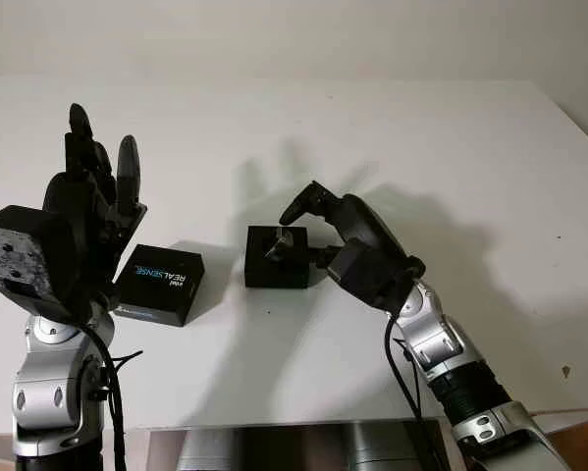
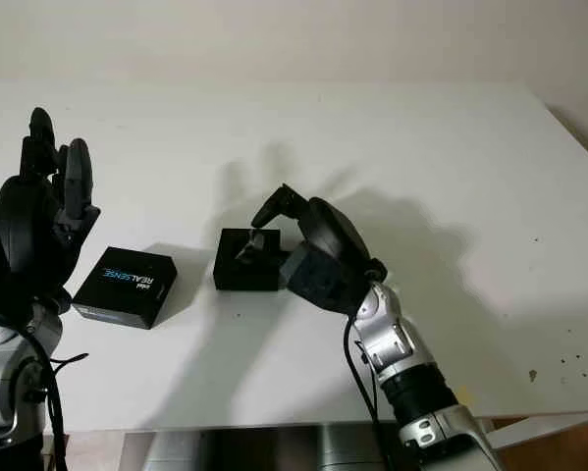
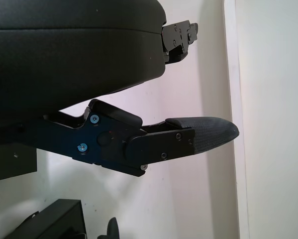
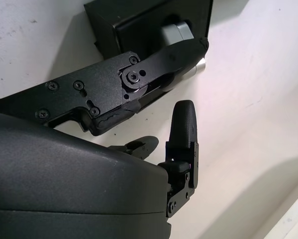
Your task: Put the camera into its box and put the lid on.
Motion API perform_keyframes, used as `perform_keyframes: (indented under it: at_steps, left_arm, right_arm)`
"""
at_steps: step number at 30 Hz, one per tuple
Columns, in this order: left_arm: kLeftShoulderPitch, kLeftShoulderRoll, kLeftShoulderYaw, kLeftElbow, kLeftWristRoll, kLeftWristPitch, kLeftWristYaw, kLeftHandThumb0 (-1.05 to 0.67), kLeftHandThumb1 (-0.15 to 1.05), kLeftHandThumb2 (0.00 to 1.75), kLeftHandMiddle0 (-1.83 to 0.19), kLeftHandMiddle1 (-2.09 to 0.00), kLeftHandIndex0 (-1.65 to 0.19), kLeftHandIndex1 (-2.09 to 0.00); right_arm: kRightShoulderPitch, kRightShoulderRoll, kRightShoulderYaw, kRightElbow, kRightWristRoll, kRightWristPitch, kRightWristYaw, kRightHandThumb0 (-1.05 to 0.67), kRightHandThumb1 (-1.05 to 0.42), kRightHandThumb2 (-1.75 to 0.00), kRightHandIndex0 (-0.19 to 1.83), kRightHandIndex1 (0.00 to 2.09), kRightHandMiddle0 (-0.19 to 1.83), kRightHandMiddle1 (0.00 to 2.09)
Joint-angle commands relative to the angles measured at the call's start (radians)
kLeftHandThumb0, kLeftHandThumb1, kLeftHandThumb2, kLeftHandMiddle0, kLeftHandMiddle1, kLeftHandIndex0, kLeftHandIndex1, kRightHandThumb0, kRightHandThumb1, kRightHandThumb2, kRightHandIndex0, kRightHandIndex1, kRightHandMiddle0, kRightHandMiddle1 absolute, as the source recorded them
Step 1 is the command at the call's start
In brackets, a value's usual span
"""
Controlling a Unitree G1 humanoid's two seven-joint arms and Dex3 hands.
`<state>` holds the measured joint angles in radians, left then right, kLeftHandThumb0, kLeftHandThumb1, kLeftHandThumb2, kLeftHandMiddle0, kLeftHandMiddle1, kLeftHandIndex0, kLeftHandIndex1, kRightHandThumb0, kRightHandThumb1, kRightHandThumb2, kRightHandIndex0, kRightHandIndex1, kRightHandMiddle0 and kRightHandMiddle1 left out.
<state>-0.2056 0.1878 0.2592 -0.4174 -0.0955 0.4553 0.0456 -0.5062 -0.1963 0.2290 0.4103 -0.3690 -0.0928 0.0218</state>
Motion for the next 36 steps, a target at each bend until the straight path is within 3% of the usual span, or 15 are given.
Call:
perform_keyframes:
  at_steps: [1, 22, 26, 32, 36]
  left_arm:
    - [-0.004, 0.002, 0.003, -0.016, 0.000, -0.001, 0.002, -0.72, 1.05, 0.55, 0.19, 0.00, 0.19, 0.00]
    - [-0.011, 0.002, 0.002, -0.007, -0.005, -0.004, 0.007, -0.72, 1.05, 0.53, 0.19, 0.00, 0.19, 0.00]
    - [-0.016, 0.003, 0.004, 0.001, -0.008, -0.011, 0.003, -0.72, 1.05, 0.53, 0.19, 0.00, 0.19, 0.00]
    - [-0.023, 0.002, 0.006, 0.001, -0.011, 0.000, 0.006, -0.73, 1.05, 0.52, 0.19, 0.00, 0.19, 0.00]
    - [-0.028, 0.007, 0.001, 0.002, -0.005, -0.001, 0.005, -0.73, 1.05, 0.53, 0.19, 0.00, 0.19, 0.00]
  right_arm:
    - [-0.007, -0.001, -0.020, -0.020, 0.020, 0.004, 0.010, -0.44, -1.00, -0.06, 0.48, 0.07, 0.23, 1.55]
    - [0.082, -0.036, -0.070, -0.301, 0.083, 0.009, 0.114, -0.46, -1.01, -0.06, 0.49, 0.07, 0.23, 1.53]
    - [0.038, -0.096, -0.050, -0.322, -0.037, 0.001, 0.091, -0.49, -0.99, -0.05, 0.45, 0.05, 0.27, 1.08]
    - [-0.002, -0.131, 0.008, -0.375, -0.190, 0.033, 0.106, -0.57, -0.95, -0.05, 0.41, 0.04, 0.29, 0.88]
    - [-0.054, -0.210, 0.070, -0.348, -0.271, -0.070, 0.155, -0.53, -0.94, -0.05, 0.31, 0.01, 0.24, 0.72]
